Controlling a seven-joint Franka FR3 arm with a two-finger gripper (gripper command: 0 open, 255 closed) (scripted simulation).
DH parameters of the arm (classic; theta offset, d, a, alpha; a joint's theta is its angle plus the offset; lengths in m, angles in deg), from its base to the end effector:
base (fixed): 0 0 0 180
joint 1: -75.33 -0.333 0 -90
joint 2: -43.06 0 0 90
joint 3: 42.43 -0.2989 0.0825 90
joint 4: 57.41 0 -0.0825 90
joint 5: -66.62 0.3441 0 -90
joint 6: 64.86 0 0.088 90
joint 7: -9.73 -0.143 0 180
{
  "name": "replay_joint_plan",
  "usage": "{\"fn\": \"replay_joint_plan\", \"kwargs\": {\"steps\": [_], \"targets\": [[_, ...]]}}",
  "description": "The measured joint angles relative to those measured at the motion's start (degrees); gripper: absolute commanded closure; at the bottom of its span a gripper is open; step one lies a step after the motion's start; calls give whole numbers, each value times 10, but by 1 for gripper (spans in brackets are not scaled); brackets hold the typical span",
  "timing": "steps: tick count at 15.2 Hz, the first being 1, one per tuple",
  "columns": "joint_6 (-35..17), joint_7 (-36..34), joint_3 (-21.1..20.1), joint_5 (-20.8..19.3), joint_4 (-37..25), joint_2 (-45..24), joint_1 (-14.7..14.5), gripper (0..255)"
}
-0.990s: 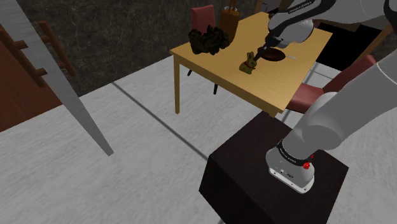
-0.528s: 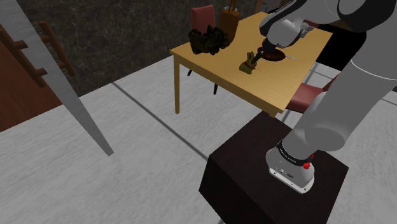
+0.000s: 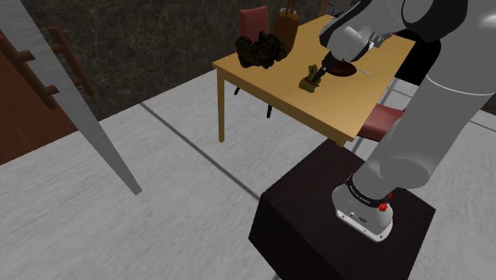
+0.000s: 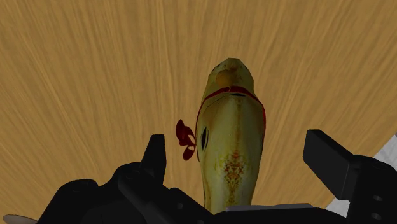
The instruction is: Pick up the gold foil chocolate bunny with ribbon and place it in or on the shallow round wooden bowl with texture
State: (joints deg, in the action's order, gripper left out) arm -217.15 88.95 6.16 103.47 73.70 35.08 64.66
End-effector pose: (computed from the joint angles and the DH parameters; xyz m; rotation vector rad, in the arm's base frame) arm 0.4135 -0.3298 0.3164 2.9647 0.3134 0.5795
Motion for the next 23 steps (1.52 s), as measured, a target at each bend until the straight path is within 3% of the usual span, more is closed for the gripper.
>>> {"fn": "replay_joint_plan", "kwargs": {"steps": [2,3,13,23], "targets": [[0,0,0,1,0,0,0,0],[0,0,0,1,0,0,0,255],[0,0,0,1,0,0,1,255],[33,-112,31,-144,-7,75,-25,255]]}}
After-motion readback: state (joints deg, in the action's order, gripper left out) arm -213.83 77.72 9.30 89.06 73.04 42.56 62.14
